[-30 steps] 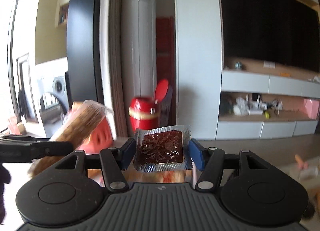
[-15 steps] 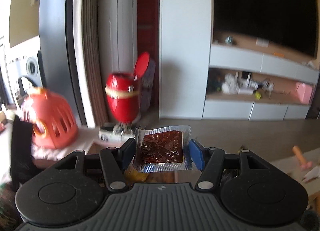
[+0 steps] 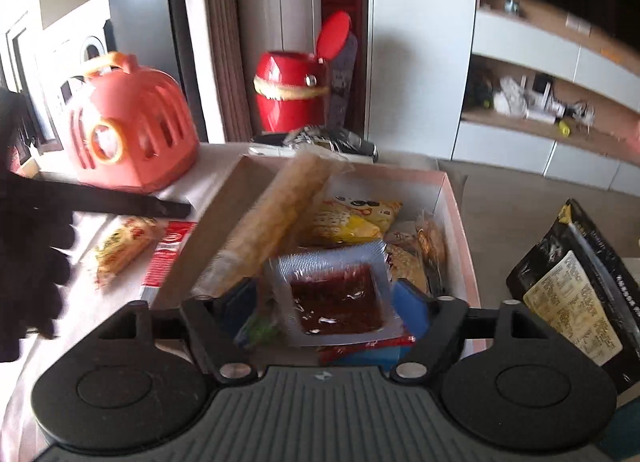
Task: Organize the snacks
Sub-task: 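Carry the bread stick and jerky packet over the pink box and release both, then move the left tool to the red sausage packet while the right tool withdraws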
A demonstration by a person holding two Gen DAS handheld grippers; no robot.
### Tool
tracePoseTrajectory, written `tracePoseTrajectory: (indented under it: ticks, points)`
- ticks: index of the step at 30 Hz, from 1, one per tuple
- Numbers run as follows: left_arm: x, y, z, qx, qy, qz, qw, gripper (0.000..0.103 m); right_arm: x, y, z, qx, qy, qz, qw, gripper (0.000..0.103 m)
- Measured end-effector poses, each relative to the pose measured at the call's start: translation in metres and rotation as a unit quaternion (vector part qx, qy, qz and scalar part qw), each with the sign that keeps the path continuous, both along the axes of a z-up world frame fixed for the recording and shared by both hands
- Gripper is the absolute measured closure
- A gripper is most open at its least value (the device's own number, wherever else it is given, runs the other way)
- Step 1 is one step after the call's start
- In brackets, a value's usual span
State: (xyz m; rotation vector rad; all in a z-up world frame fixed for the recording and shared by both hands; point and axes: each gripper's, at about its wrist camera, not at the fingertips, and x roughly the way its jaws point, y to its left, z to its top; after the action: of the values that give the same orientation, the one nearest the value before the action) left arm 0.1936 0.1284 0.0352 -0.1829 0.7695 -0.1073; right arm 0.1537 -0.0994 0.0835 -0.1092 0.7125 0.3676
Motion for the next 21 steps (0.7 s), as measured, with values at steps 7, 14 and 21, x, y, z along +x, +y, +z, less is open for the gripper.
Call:
tracePoseTrajectory:
  ticks: [7, 14, 21]
  points:
    - [-0.017, 0.005, -0.016, 0.036, 0.001, -0.025, 0.999, 0.072, -0.037, 0.02, 0.014, -0.047, -0.062, 0.038, 0.996, 0.023]
    - [-0.06, 0.0, -0.014, 0.096, -0.008, -0.113, 0.9889, 0.072, -0.022, 0.038, 0.031, 0.0, -0.026, 0.043, 0.999, 0.023]
    - [-0.101, 0.035, -0.021, -0.015, 0.02, -0.09, 0.9956, 0.073, -0.045, 0.068, 0.018, 0.0, -0.021, 0.078, 0.997, 0.023]
